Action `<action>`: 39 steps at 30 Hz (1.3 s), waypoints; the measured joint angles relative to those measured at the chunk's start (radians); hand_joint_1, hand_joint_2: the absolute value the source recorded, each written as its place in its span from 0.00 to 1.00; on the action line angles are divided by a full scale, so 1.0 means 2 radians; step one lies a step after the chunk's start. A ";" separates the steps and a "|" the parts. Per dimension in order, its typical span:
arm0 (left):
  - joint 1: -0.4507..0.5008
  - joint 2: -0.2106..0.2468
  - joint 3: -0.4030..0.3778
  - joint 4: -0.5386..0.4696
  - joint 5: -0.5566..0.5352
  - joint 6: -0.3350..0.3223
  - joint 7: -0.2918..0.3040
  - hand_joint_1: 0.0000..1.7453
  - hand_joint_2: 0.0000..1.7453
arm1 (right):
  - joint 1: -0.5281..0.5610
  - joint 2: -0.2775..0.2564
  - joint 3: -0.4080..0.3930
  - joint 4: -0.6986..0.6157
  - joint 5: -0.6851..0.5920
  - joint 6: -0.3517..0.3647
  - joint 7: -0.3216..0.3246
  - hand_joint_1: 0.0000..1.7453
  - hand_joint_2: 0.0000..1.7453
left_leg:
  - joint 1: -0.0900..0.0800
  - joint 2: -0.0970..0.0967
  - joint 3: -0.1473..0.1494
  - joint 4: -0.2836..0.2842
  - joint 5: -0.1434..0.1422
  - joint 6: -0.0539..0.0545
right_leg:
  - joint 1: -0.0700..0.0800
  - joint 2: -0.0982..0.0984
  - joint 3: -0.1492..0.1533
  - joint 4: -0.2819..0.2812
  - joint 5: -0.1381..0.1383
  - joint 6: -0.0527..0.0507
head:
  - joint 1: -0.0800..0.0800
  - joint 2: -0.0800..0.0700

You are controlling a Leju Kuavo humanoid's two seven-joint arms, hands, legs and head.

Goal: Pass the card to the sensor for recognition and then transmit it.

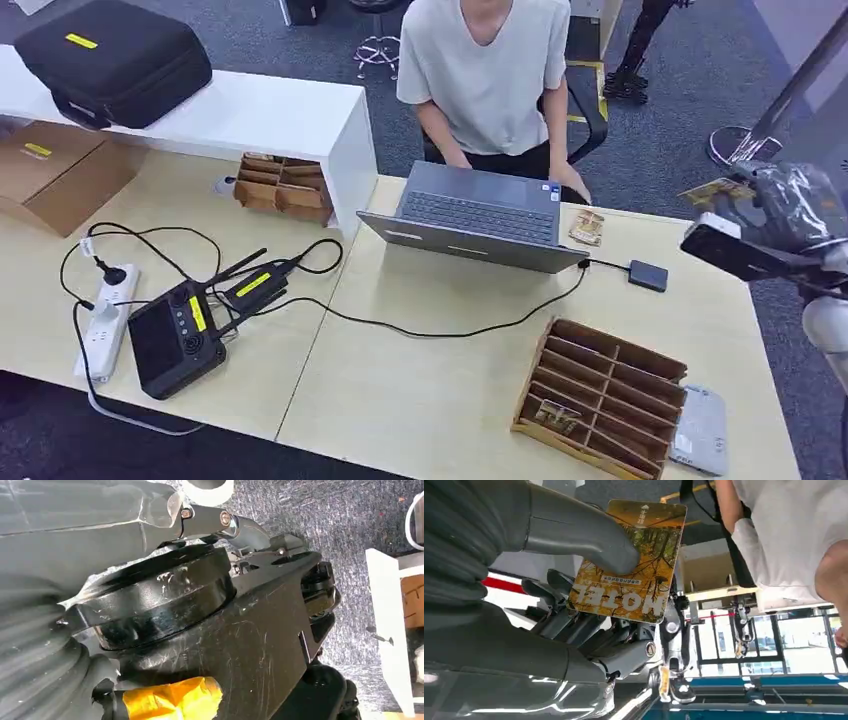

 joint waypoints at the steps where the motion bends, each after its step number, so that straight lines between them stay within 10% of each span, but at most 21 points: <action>1: 0.000 0.000 0.000 0.000 0.002 0.000 0.000 0.00 1.00 | 0.023 -0.009 -0.011 -0.009 -0.001 -0.010 -0.004 1.00 1.00 | 0.000 0.000 0.000 0.000 0.000 0.000 | 0.000 0.000 0.000 0.000 0.000 0.000 | 0.000 0.000; 11: 0.000 0.000 0.000 0.001 0.011 0.000 0.000 0.00 1.00 | 0.226 -0.057 -0.176 -0.103 0.035 -0.033 -0.032 1.00 1.00 | 0.000 0.001 -0.001 0.000 -0.001 0.000 | 0.000 0.000 -0.001 -0.001 0.000 0.000 | 0.000 0.000; 32: 0.000 0.000 0.000 0.001 0.012 0.000 0.000 0.00 1.00 | 0.258 -0.063 -0.217 -0.127 0.037 -0.031 -0.032 1.00 1.00 | 0.000 0.001 0.000 0.000 -0.001 0.001 | 0.000 0.000 0.000 0.000 0.000 0.000 | 0.000 0.000; 39: 0.000 -0.001 0.000 0.001 0.017 0.001 0.000 0.00 1.00 | 0.360 -0.066 -0.290 -0.163 0.037 -0.038 -0.046 1.00 1.00 | 0.000 -0.001 -0.001 0.000 -0.001 0.001 | 0.000 -0.001 0.000 0.000 -0.001 0.001 | 0.000 0.000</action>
